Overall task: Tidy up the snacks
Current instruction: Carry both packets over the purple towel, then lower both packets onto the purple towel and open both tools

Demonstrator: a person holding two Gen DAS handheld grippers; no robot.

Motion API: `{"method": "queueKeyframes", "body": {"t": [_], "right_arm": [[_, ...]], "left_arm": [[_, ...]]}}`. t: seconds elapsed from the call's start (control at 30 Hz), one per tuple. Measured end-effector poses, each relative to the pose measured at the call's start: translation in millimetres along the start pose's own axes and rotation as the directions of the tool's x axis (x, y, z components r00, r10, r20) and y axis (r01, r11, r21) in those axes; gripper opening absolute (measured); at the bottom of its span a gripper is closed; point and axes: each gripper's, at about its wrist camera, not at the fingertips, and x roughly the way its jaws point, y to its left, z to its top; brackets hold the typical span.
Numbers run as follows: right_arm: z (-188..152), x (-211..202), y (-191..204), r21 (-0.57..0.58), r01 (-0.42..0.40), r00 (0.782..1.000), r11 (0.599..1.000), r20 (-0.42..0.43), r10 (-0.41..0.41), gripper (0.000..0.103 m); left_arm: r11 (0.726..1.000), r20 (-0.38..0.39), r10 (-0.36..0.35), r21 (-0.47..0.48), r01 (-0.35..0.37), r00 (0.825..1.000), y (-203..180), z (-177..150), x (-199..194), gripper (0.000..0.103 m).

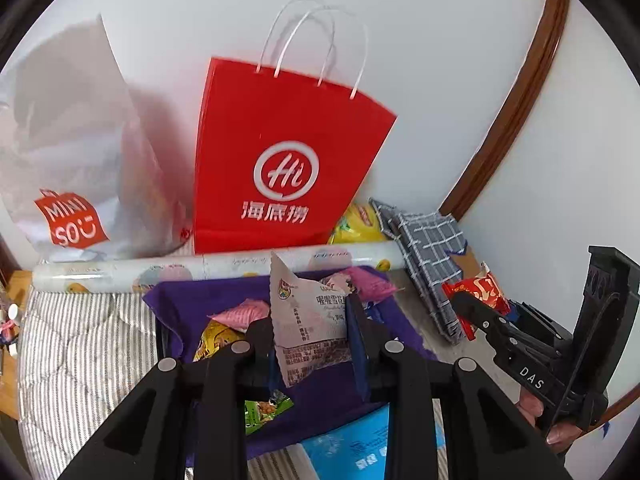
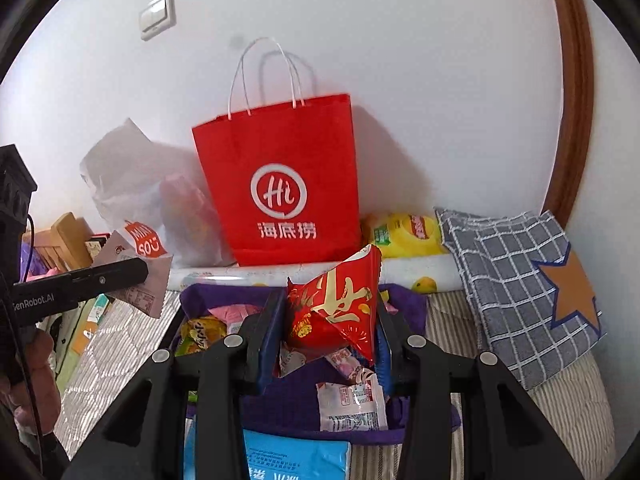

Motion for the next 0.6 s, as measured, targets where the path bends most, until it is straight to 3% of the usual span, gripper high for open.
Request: {"method": "queueKeyframes", "body": {"t": [0.27, 0.6], "right_arm": [[-20.9, 41.6, -6.2, -0.003, -0.017, 0.997, 1.0, -0.081, 0.017, 0.04], [-45.6, 80.5, -11.1, 0.012, -0.036, 0.986, 0.999, -0.16, 0.037, 0.04]], "left_arm": [[1.0, -0.093, -0.002, -0.005, 0.002, 0.996, 10.9, -15.0, 47.6, 0.027], [0.999, -0.203, 0.046, 0.009, -0.045, 0.978, 23.2, -27.5, 89.2, 0.027]]}}
